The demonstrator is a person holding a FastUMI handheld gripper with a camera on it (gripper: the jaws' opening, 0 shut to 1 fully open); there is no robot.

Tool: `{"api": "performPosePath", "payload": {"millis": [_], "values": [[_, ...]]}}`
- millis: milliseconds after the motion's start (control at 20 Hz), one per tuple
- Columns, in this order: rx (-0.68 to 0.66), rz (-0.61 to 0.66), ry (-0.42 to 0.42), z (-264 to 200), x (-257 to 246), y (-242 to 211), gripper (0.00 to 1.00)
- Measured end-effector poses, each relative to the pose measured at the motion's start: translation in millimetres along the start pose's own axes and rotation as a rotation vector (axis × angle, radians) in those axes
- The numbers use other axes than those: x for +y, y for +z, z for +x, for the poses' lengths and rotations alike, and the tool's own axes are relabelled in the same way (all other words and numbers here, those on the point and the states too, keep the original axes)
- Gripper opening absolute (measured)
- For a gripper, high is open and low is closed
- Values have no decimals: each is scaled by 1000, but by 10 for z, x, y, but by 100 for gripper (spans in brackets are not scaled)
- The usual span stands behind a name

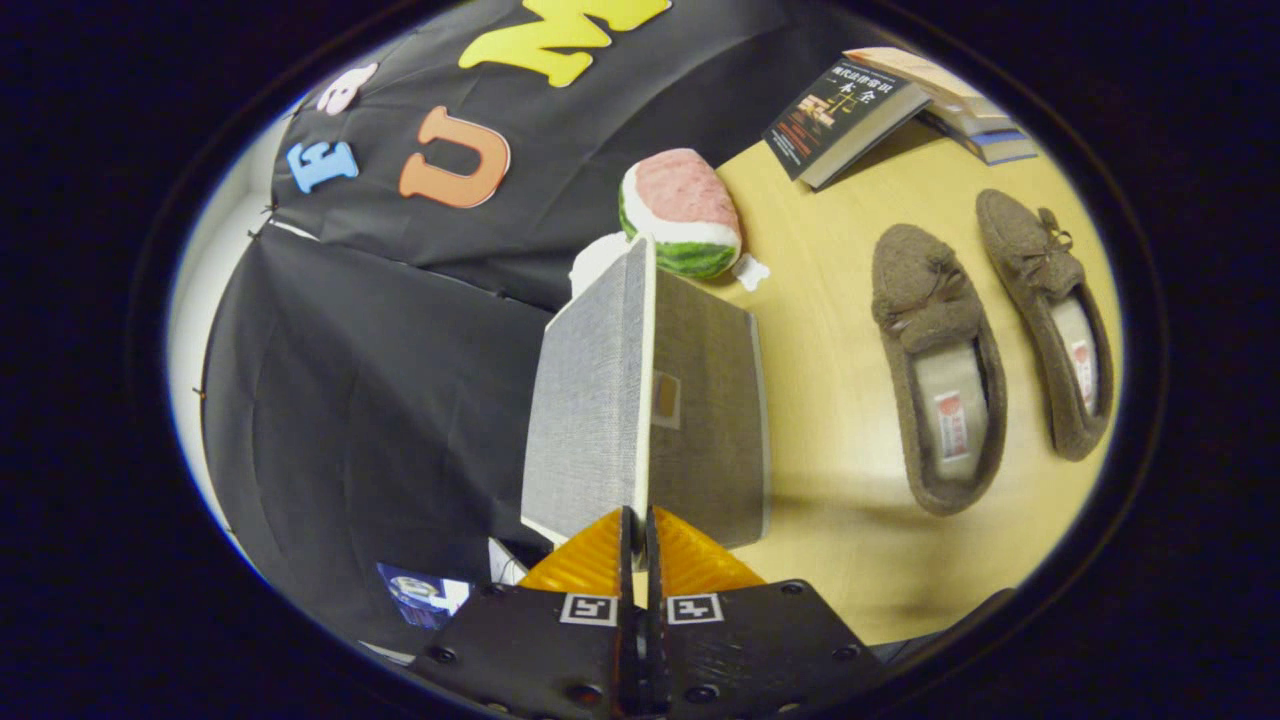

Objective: Open the storage box then place both shoes into the box .Put the left shoe in first, then the right shoe, with the right side of both shoes facing outward in a uniform manner.

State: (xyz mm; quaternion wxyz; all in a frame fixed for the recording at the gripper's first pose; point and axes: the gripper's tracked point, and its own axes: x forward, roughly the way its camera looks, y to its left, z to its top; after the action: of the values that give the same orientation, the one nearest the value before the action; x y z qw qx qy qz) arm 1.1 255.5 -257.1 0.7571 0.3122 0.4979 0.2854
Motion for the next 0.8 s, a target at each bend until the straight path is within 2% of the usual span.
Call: {"api": "performPosePath", "payload": {"millis": [100,300,600,800], "values": [[-27,-42,-40,-16,57,-1,2],[-63,-62,-46,-149,393,74,0],[-119,-92,21,-220,1145,147,0],[-111,-128,77,-77,1712,77,0]]}}
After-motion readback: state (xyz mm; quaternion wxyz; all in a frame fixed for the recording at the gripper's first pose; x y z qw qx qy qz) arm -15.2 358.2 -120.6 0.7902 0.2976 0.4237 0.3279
